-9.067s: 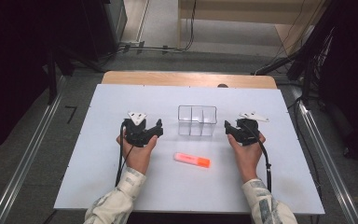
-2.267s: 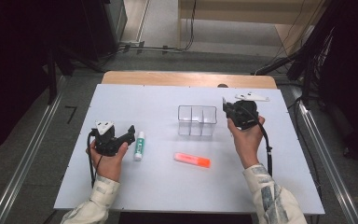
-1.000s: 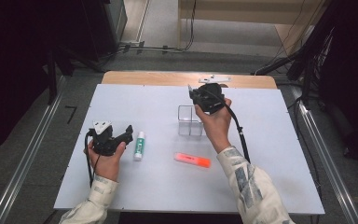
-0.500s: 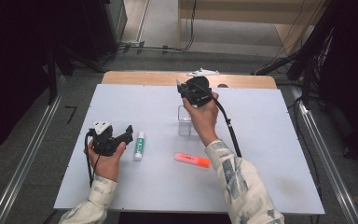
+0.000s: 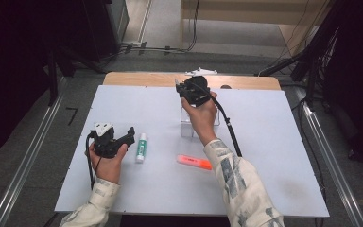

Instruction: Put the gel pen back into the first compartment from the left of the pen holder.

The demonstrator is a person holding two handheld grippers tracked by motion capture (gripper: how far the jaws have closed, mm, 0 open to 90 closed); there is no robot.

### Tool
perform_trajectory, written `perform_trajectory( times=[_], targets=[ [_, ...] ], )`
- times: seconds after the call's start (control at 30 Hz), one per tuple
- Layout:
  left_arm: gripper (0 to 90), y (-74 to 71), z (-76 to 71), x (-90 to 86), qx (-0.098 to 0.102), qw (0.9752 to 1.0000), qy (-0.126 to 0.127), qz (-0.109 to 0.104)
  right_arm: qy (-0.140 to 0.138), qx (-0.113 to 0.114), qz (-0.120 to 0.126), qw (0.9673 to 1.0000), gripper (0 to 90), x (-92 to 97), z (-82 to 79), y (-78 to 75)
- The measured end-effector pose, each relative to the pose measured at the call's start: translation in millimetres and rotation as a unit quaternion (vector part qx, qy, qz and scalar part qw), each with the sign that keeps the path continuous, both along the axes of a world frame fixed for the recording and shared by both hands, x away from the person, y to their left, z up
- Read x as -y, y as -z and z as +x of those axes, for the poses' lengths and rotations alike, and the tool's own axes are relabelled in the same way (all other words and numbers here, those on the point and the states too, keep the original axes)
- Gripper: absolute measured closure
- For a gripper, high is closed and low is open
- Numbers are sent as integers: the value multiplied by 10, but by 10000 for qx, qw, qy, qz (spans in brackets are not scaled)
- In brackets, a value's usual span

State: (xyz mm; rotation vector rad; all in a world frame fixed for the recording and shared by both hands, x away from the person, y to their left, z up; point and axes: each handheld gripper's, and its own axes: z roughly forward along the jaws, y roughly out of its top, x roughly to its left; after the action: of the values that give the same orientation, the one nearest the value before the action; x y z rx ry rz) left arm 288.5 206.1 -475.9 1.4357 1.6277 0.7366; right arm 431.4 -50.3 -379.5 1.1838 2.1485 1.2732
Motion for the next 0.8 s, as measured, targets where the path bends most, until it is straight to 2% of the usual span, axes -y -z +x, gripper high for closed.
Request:
perform_trajectory(
  times=[0.5,0.73,0.8],
  targets=[
    [230,-6,-6,-6,11,10000,-13,-1,-63,-9,-54,10000,784,56,-80,107],
    [230,-4,-4,-8,5,10000,-11,7,-127,17,-198,9997,782,139,-217,182],
    [231,-6,-6,-5,9,10000,-18,3,-149,-12,-175,9997,781,170,-267,211]
  ],
)
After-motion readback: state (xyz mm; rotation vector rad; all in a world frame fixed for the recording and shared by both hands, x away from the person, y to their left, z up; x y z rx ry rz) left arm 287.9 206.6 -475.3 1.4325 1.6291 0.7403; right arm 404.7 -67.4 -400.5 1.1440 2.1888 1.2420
